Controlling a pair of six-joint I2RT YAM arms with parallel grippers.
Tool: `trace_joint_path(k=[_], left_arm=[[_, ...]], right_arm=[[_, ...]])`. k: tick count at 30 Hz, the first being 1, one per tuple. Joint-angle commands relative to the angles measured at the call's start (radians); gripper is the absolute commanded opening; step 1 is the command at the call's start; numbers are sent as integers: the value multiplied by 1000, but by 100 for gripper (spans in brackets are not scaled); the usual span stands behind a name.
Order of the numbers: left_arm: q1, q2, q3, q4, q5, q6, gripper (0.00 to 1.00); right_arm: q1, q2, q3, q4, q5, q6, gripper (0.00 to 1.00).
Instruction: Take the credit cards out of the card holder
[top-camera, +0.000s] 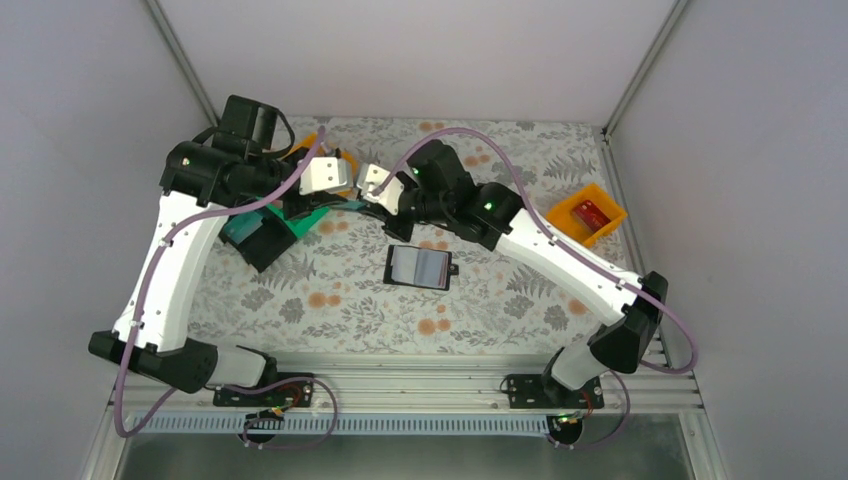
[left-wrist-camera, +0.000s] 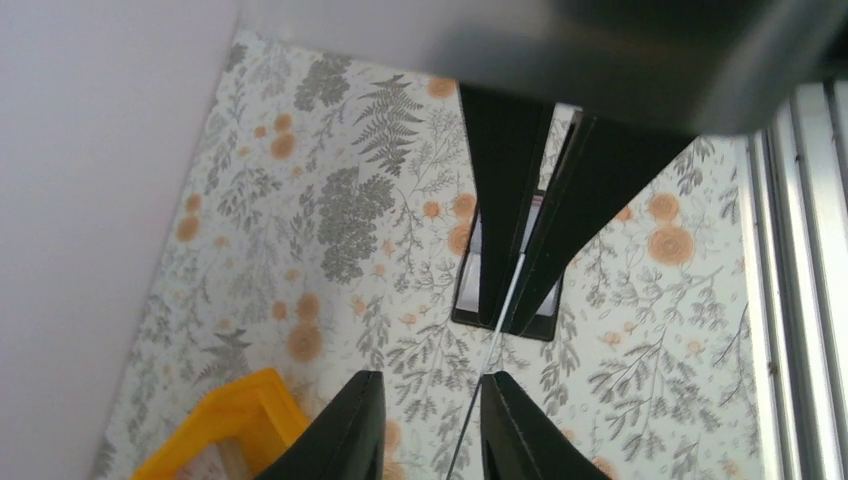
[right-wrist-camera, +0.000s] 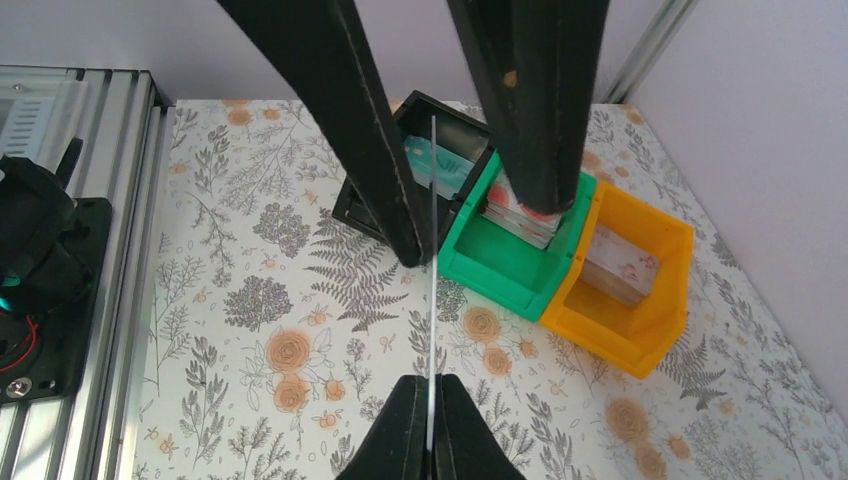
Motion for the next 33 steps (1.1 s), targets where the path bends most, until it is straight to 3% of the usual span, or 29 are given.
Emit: trace_joint_path(k=[1,7,10,13,14,15,17,19,20,26,33], left_arm=[[-7,-16,-30,-4,12,34,23],[-8,-29,-67,-4,-11,38,25],[-10,-25,-55,-3,18,41,4],[-10,-24,-35,1,43,21,2],[-11,-27,-33,13,44,2,2],[-10,-30,-37,28,34,-22,2],[-10,-36,-58,86,-42,-92,2],[7,-43,-104,145,-147,-154,2],[30,-49,-134,177,-194,-177,2],[246,-58,-366,348,-467,-160,2],[476,8,-503,516,-583,-54,2]], right_arm=[[18,-20,19,1,-14,-14,4],[17,-52,-8,49,-19,-14,4],[18,-53,-9,53,-19,-14,4],[18,-56,-22,63,1,-8,4],[18,-61,-32,74,22,0,12],[18,-66,-48,92,46,11,25],[12,-81,-91,147,116,43,64],[-13,-104,-133,195,154,91,96],[-35,-113,-150,213,153,117,99],[-169,-166,-229,272,127,225,99],[-245,-183,-259,259,90,216,99]])
